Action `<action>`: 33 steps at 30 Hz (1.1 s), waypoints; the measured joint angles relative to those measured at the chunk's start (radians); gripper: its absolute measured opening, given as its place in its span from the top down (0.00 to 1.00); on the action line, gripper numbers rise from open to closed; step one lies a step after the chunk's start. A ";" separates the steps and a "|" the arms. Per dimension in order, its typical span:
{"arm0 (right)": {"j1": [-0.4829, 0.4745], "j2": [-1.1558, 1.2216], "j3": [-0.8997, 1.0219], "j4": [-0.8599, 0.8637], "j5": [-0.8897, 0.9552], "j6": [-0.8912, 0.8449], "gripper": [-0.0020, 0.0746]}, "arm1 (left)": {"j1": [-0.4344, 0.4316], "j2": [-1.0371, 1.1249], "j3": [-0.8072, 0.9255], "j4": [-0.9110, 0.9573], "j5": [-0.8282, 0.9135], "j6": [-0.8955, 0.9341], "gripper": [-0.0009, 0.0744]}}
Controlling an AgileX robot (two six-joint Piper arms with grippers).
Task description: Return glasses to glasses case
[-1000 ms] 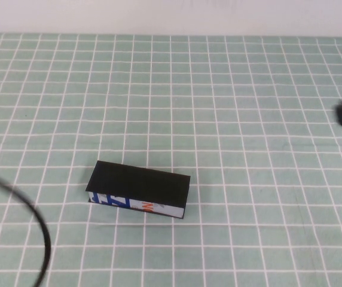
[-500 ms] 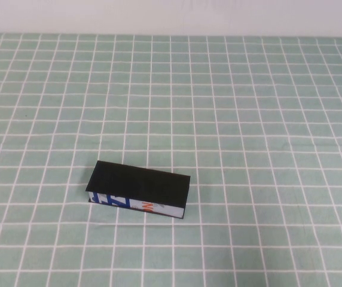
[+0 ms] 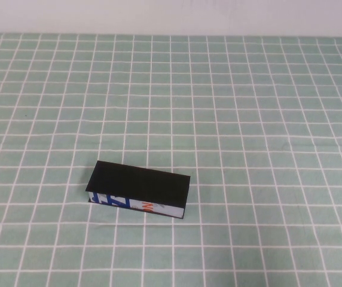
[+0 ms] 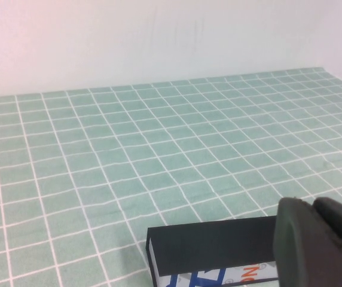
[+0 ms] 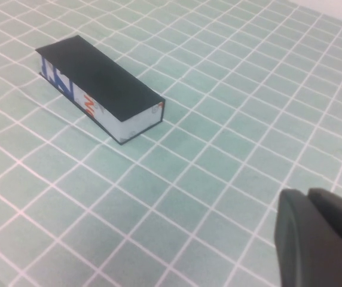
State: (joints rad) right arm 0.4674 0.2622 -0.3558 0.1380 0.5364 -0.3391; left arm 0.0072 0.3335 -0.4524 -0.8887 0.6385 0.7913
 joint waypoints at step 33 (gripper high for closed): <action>0.000 0.000 0.000 0.022 0.002 0.000 0.99 | -0.042 -0.342 0.368 0.941 -0.402 -0.847 0.99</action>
State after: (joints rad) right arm 0.4674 0.2622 -0.3560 0.1603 0.5385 -0.3391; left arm -0.0347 -0.0088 -0.0841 0.0520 0.2362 -0.0557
